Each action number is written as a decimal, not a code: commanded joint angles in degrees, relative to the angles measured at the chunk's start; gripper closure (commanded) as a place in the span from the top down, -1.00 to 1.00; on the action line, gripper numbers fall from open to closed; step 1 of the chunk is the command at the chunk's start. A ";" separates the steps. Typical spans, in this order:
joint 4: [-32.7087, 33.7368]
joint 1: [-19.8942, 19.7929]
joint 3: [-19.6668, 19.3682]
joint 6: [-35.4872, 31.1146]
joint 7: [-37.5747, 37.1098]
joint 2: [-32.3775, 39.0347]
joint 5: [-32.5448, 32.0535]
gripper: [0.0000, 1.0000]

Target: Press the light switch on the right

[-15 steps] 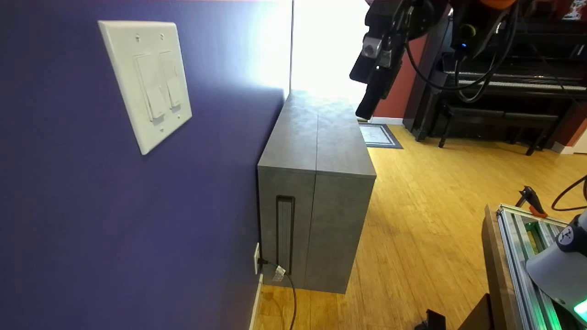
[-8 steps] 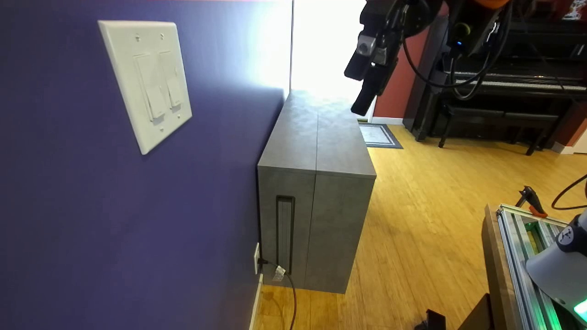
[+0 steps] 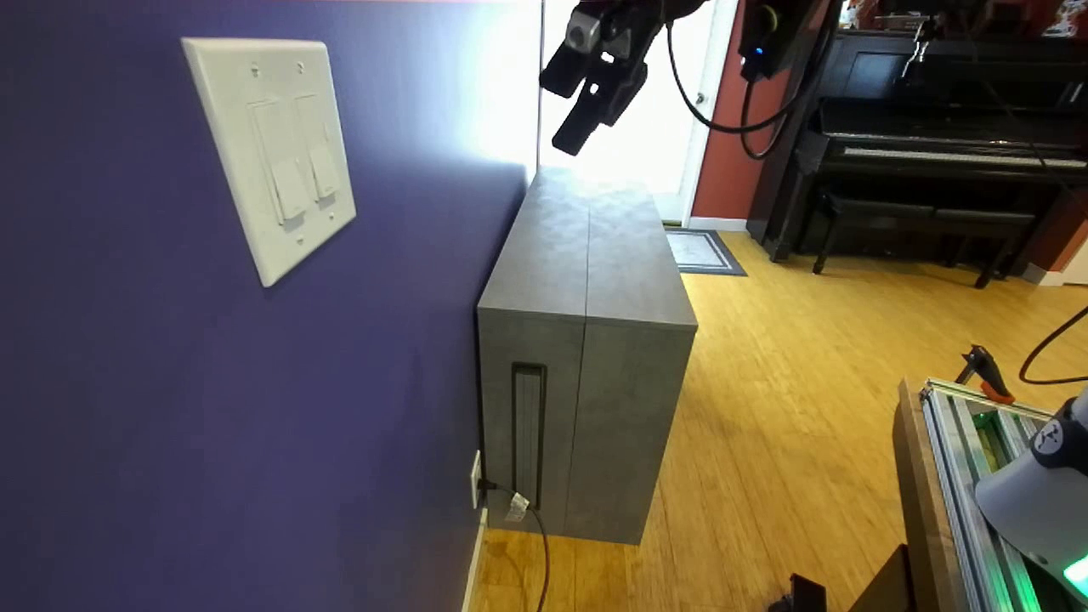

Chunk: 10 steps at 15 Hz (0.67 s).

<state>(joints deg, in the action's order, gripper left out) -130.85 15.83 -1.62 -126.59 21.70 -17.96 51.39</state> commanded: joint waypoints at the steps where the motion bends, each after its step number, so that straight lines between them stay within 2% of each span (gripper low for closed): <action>1: 6.01 -1.06 0.50 4.82 9.98 5.51 5.19 -0.35; 5: 10.21 -2.64 1.25 10.20 16.45 10.41 7.64 -0.93; 7: 12.16 -3.66 1.69 11.91 18.50 12.77 8.61 -1.00; 10: 15.25 -5.33 2.43 13.15 19.60 16.05 9.23 -1.00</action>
<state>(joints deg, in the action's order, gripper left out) -119.98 13.11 -0.84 -116.08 39.29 -5.75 58.56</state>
